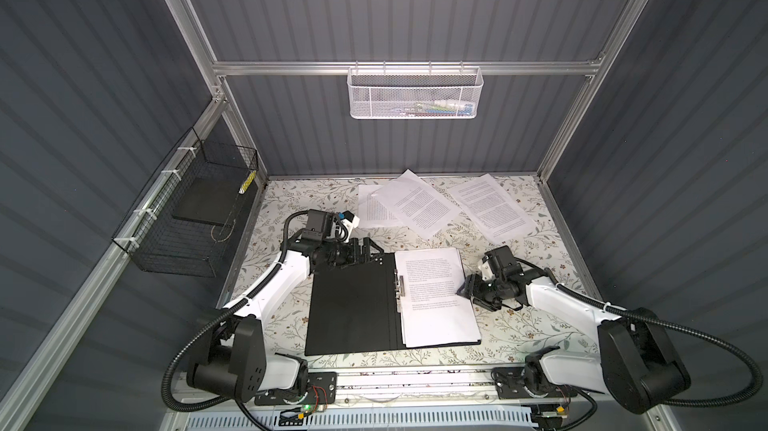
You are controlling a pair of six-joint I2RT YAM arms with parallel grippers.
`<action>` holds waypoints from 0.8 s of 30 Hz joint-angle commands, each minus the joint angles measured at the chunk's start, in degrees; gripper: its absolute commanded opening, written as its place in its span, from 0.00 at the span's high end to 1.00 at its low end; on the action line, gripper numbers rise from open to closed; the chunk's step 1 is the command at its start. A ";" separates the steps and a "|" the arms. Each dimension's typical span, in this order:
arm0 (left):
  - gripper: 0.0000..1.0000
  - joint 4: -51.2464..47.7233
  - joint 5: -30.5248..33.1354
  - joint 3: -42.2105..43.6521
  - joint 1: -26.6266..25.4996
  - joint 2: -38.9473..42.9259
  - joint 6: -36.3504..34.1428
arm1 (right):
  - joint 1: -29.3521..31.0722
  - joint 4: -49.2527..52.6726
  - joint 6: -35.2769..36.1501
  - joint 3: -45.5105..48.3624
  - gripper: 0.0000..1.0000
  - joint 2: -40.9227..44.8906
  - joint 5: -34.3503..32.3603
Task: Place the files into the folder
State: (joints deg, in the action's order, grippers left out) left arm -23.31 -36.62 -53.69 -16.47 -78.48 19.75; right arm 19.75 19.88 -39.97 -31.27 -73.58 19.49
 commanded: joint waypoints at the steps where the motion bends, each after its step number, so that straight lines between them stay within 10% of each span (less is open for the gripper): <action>1: 0.00 -0.14 -1.11 0.94 -0.22 -0.10 0.48 | 0.54 -0.78 -0.64 0.82 0.38 -0.93 1.70; 18: 0.00 -0.24 0.43 1.05 -0.23 -0.36 1.06 | 1.70 -0.40 0.35 0.17 0.36 2.23 -4.27; 21: 0.00 -0.22 4.40 0.57 -0.14 -0.27 3.31 | 1.46 -0.23 1.22 -2.12 0.29 4.25 -8.03; 24: 0.00 2.80 4.64 -0.45 -0.14 -1.51 7.94 | -1.60 -1.92 2.56 -4.87 0.01 4.93 -7.70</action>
State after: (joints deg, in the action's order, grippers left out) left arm -22.68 -33.74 -53.49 -16.47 -78.61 23.20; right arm 20.27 18.87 -39.11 -32.73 -69.76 14.39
